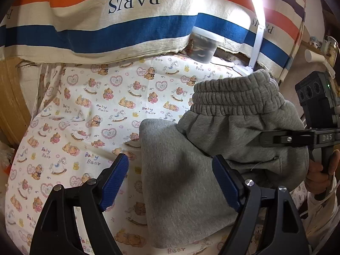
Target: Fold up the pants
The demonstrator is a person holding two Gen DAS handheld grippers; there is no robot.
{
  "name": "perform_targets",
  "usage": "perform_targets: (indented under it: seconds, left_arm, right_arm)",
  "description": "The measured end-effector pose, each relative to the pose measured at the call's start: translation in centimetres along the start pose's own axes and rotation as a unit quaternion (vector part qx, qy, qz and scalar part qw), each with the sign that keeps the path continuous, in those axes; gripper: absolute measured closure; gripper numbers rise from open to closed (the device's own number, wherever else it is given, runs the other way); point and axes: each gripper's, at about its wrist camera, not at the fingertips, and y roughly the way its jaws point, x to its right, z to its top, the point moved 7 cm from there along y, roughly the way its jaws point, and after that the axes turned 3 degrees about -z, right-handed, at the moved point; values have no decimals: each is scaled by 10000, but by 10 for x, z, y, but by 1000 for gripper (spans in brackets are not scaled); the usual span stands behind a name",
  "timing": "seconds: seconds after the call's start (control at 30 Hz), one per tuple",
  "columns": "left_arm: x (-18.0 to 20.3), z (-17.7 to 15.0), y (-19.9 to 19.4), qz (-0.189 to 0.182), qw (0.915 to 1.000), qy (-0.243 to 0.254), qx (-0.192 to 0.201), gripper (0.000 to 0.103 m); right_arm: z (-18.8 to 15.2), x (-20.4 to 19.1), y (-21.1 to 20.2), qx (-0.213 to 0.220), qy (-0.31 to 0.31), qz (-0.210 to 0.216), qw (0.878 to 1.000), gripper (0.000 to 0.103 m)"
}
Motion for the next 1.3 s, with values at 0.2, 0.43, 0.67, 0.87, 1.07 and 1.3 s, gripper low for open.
perform_targets:
  seconds: [0.2, 0.43, 0.67, 0.87, 1.07, 1.3]
  left_arm:
    - [28, 16, -1, -321, 9994, 112, 83, 23]
    - [77, 39, -22, -331, 9965, 639, 430, 23]
    - [116, 57, -38, -234, 9922, 1049, 634, 23]
    - [134, 60, -37, -197, 9904, 1232, 587, 23]
    - [149, 61, -35, -260, 9898, 1302, 520, 23]
    - [123, 38, -6, 220, 9925, 1205, 47, 23]
  right_arm:
    - [-8, 7, -22, 32, 94, 192, 9998, 44]
    - [-23, 20, -71, 443, 221, -53, 9988, 44]
    - [-28, 24, -98, 732, 269, -128, 9969, 34]
    - [-27, 27, -141, 1496, 179, -899, 9845, 28]
    - [-35, 54, -178, 1772, 266, -1417, 9736, 27]
    - [-64, 90, -155, 1285, 371, -1348, 9818, 25]
